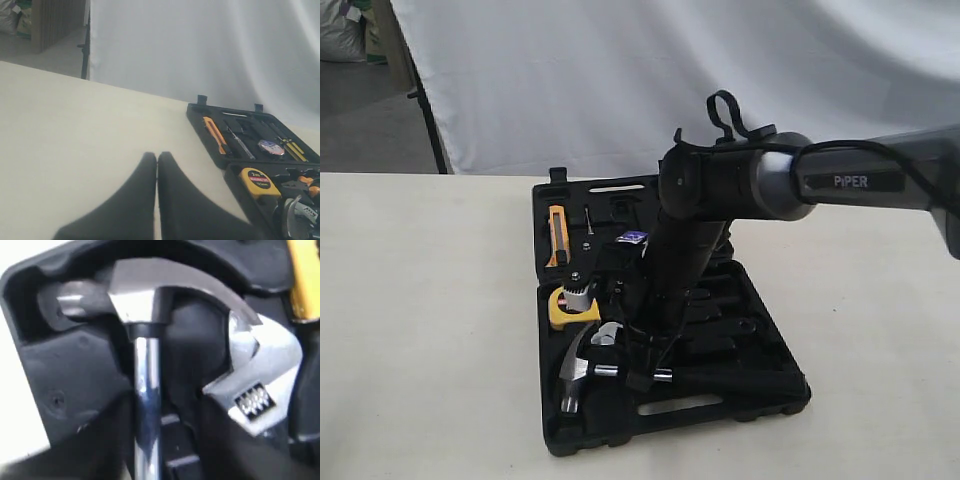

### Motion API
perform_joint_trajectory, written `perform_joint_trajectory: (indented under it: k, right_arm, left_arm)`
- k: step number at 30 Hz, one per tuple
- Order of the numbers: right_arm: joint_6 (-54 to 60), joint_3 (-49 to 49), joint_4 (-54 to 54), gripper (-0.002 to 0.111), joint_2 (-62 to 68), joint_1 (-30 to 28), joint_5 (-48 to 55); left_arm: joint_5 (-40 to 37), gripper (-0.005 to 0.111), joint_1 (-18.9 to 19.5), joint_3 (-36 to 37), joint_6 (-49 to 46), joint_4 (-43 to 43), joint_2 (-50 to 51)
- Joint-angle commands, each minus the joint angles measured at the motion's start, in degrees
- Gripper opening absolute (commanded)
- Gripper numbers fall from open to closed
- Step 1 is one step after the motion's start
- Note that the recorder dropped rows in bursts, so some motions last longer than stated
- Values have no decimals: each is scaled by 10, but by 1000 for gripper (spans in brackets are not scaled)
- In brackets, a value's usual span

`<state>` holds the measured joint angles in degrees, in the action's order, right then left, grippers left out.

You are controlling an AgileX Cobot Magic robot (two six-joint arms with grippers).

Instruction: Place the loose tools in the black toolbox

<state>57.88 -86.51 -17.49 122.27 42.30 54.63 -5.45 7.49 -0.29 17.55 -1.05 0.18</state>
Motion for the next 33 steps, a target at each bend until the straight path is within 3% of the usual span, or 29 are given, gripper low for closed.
perform_joint_trajectory:
  k: [1,9,30,33]
  right_arm:
    - [38,0,-2,0,6,1,-13]
    - [165,0,2,0,6,19,-6]
    - [207,0,28,0,-4,19,71]
    - [206,0,13,6,-4,19,71]
  left_arm:
    - [4,1,15,-2,3,-3,-2]
    - [4,1,15,-2,3,-3,-2]
    - [4,1,15,-2,3,-3,-2]
    - [4,1,15,-2,3,-3,-2]
